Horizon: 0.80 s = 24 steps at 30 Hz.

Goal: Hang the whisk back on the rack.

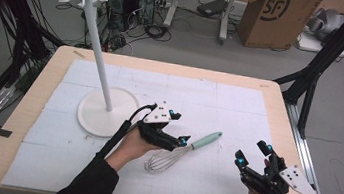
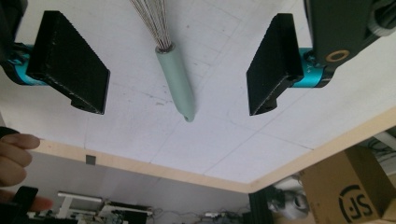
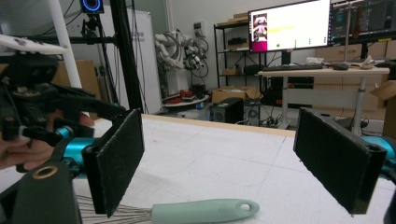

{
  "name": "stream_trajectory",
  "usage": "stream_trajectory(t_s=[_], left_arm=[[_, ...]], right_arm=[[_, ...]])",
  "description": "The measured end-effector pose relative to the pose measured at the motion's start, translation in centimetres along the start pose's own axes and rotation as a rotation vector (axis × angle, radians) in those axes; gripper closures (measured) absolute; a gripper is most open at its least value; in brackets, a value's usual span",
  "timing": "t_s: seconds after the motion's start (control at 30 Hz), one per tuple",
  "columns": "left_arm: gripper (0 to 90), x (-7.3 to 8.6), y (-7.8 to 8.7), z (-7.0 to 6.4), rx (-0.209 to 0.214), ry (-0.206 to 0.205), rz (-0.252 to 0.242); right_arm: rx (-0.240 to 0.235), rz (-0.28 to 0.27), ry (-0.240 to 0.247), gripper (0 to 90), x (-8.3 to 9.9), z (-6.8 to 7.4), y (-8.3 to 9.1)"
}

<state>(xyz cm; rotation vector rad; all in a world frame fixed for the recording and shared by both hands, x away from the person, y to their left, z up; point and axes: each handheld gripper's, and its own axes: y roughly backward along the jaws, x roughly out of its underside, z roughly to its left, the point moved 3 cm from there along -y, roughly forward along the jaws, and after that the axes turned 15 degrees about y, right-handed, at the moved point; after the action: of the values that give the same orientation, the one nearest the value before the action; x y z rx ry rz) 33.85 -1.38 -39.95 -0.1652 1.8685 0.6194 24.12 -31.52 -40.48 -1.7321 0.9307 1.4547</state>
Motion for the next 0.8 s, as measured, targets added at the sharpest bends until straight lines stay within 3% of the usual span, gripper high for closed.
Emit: stream_trajectory(t_s=[0.13, 0.2, 0.23, 0.3, 0.33, 0.37, 0.4, 0.43, 0.47, 0.53, 0.6, 0.73, 0.8], left_arm=[[22.3, -0.1, -1.4, 0.0, -0.009, 0.001, 0.059], [22.3, -0.2, -2.8, -0.2, -0.011, -0.002, 0.112], [22.2, -0.2, -2.8, -0.2, -0.011, -0.002, 0.112], [22.3, -0.2, -4.1, -0.5, -0.023, -0.026, 0.166], [22.4, -0.2, -4.1, -0.5, -0.023, -0.026, 0.166], [22.4, 0.0, -4.9, -0.5, -0.024, -0.024, 0.202], [22.5, 0.0, -4.9, -0.5, -0.024, -0.024, 0.202], [22.5, 0.2, -5.7, -0.4, -0.039, -0.022, 0.262], [22.6, 0.2, -5.7, -0.4, -0.039, -0.022, 0.262], [22.9, 0.5, -6.9, -0.4, -0.075, -0.006, 0.334], [23.8, 0.5, -7.3, -0.4, -0.083, -0.011, 0.351], [25.9, 0.8, -9.5, -1.0, -0.116, -0.015, 0.459], [26.8, 0.9, -9.9, -1.1, -0.122, -0.015, 0.476]], right_arm=[[0.006, -0.009, -0.006, 15.2, 0.0, -0.2, 0.1], [0.01, -0.013, -0.015, 15.3, 0.0, -0.3, 0.2], [0.009, -0.014, -0.017, 15.3, 0.0, -0.4, 0.2], [0.012, -0.02, -0.016, 15.2, 0.0, -0.5, 0.2], [0.012, -0.02, -0.021, 15.2, 0.0, -0.5, 0.2], [0.015, -0.024, -0.02, 15.2, 0.0, -0.6, 0.2], [0.016, -0.025, -0.022, 15.2, 0.0, -0.6, 0.3], [0.017, -0.026, -0.025, 15.3, 0.0, -0.7, 0.3], [0.018, -0.029, -0.025, 15.3, 0.0, -0.7, 0.3], [0.021, -0.033, -0.025, 15.3, -0.1, -0.8, 0.4], [0.026, -0.043, -0.031, 15.3, -0.2, -0.9, 0.5], [0.033, -0.052, -0.039, 15.4, -0.3, -1.1, 0.7], [0.034, -0.058, -0.045, 15.4, -0.3, -1.2, 0.8]])
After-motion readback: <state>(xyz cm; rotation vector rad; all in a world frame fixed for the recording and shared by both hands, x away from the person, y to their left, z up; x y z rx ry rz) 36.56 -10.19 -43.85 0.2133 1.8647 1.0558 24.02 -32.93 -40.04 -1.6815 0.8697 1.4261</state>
